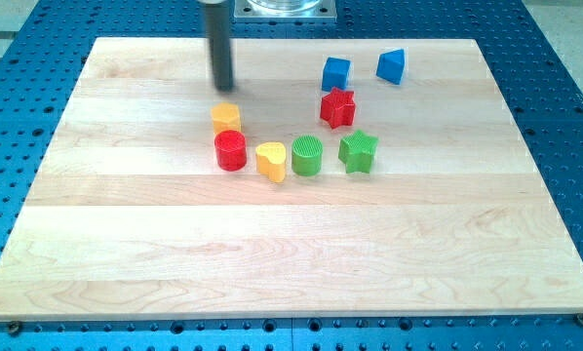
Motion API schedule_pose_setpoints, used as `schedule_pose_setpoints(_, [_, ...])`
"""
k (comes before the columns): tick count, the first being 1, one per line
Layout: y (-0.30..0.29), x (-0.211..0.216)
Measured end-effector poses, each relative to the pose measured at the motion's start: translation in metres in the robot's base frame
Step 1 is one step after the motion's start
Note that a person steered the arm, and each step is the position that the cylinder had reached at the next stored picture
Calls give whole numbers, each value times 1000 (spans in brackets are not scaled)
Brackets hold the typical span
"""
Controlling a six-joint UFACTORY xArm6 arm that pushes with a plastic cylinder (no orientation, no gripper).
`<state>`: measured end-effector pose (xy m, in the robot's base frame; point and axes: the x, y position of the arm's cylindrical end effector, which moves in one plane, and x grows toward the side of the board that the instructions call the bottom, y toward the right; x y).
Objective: Move the green star into the green circle
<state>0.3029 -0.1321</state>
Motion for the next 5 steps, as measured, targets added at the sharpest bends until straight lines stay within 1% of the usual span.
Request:
schedule_pose_setpoints(1, [-86, 46])
schedule_pose_setpoints(2, [-128, 104])
schedule_pose_setpoints(3, [-139, 132])
schedule_pose_setpoints(5, [-139, 141])
